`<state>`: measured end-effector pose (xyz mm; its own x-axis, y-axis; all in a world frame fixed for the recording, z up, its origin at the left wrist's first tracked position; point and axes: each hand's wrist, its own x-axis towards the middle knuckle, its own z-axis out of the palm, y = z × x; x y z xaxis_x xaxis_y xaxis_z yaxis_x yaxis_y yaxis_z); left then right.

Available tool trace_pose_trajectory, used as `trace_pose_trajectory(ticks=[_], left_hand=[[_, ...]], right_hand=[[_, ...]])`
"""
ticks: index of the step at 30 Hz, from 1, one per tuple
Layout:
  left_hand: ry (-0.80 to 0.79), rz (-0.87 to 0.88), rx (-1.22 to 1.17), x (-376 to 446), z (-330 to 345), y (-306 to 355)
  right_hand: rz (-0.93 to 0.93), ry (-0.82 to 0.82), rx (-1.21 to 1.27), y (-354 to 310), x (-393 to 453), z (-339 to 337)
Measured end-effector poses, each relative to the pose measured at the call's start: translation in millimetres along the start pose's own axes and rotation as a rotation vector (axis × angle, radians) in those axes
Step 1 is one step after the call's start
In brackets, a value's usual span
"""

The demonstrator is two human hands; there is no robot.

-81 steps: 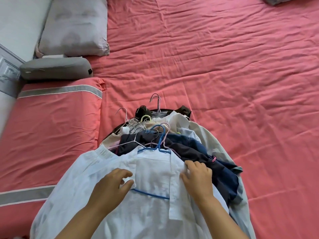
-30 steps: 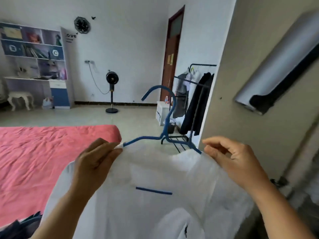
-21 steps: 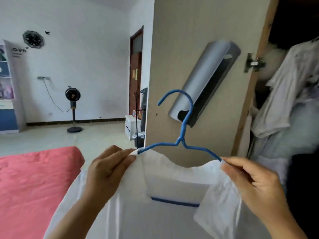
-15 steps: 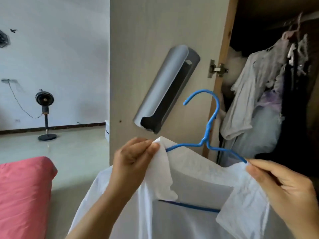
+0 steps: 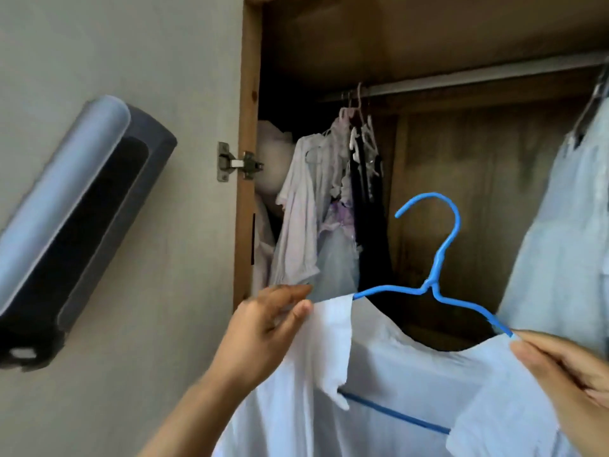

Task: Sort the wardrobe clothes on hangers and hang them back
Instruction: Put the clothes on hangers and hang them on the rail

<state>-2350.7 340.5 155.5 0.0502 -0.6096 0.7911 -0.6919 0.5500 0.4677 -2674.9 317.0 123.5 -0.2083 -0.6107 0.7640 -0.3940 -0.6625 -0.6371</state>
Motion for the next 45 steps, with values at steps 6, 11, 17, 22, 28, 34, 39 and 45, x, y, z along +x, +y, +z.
trace_pose_trajectory(ticks=[6, 11, 17, 22, 28, 34, 39, 45], left_hand=[[-0.180, 0.110, -0.059, 47, 78, -9], [-0.235, 0.142, -0.225, 78, 123, 1], [-0.330, 0.192, -0.360, 107, 168, 21], [-0.386, 0.205, -0.389, 135, 212, 37], [-0.397, 0.262, -0.516, 165, 259, 78], [-0.335, 0.300, -0.571, 215, 294, 112], [-0.322, 0.320, -0.561, 260, 316, 122], [-0.298, 0.346, -0.601, 309, 337, 128]], right_hand=[[-0.029, 0.170, -0.203, -29, 11, -28], [-0.043, 0.338, -0.365, -50, 20, -44], [0.004, 0.408, -0.665, -76, 44, -50], [0.078, 0.483, -0.837, -82, 71, -49], [0.060, 0.590, -0.935, -98, 113, -64], [0.035, 0.678, -1.075, -108, 183, -67], [-0.002, 0.655, -1.172, -103, 241, -59], [0.037, 0.634, -1.246, -91, 290, -50]])
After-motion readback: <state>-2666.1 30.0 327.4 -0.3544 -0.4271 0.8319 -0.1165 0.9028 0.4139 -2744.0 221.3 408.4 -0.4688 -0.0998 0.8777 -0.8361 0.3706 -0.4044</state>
